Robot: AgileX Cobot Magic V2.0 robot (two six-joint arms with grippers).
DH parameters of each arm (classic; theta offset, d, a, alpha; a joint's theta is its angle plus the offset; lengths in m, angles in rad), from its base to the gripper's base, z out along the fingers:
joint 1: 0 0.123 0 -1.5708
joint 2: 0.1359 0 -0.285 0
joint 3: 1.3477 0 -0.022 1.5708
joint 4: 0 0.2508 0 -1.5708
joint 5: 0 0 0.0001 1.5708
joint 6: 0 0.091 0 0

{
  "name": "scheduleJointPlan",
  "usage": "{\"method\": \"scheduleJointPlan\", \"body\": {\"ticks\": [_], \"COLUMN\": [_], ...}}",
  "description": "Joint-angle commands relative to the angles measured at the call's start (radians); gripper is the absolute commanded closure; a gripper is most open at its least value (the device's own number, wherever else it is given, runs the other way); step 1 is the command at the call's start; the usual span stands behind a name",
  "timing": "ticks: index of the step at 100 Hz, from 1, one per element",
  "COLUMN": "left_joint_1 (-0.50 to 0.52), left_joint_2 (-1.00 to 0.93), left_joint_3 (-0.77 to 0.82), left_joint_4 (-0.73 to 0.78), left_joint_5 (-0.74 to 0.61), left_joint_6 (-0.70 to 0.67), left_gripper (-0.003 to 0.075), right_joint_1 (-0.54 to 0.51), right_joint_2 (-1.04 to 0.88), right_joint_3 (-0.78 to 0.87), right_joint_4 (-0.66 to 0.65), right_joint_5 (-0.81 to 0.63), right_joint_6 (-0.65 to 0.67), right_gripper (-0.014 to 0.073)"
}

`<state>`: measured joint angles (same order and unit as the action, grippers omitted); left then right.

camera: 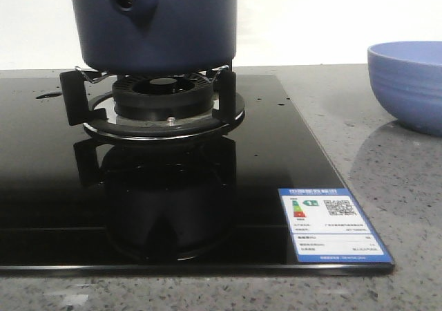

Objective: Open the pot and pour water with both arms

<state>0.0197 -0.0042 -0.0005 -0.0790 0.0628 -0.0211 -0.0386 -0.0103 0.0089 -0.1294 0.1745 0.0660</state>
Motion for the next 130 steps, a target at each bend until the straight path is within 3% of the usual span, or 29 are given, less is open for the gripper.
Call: {"method": "scheduleJointPlan", "body": {"ticks": [1, 130], "left_joint_1": [0.002, 0.002], "left_joint_2": [-0.027, -0.027], "left_joint_3": [0.032, 0.032], "left_joint_4": [-0.009, -0.011], "left_joint_5": [-0.077, -0.079], "left_joint_6": [-0.004, -0.004], "left_gripper": [0.0741, 0.0741], "right_joint_1": [-0.005, -0.005], "right_joint_2": [-0.017, -0.017], "right_joint_3": [0.024, 0.024], "right_joint_4": [-0.013, 0.001], "right_joint_5": [-0.086, -0.114], "right_joint_6": [-0.012, -0.012], "right_gripper": [0.0655, 0.0655]}}
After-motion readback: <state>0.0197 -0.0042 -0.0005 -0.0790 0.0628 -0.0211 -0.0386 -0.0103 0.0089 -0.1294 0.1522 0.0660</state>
